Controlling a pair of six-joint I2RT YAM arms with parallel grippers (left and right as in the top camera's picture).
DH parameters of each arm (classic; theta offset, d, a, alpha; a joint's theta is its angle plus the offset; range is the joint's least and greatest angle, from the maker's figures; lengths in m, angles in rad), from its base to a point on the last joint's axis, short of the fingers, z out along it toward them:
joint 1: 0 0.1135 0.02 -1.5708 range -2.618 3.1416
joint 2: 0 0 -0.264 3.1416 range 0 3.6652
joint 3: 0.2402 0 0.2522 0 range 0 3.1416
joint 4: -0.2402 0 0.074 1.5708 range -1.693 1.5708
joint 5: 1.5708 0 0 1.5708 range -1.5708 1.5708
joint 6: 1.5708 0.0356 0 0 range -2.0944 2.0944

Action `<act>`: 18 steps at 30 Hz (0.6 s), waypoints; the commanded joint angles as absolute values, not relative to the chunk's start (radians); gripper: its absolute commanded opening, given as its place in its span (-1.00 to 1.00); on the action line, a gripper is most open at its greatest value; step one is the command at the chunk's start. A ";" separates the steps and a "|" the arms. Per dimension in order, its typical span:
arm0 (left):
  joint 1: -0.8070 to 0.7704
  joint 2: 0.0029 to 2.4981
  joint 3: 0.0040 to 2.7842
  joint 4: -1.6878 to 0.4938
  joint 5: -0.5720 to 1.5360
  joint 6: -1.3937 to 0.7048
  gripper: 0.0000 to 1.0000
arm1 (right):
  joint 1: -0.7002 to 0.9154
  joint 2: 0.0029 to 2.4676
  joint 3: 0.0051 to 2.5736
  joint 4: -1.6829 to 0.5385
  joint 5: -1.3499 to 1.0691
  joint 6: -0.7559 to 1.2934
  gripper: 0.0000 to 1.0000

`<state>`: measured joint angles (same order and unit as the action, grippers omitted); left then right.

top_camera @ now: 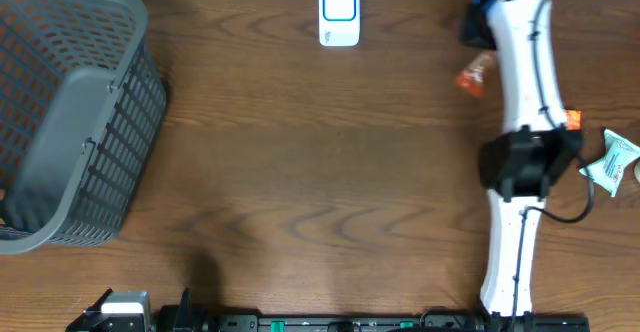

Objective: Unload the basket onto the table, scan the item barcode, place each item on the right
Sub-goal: 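Carry the TOP bar to the right edge and release it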

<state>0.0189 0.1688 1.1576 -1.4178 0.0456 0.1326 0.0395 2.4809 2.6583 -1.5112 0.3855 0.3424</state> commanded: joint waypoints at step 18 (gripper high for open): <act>0.023 0.165 1.161 -1.420 0.033 0.146 0.96 | -0.477 2.533 2.234 -1.320 0.215 0.073 -0.60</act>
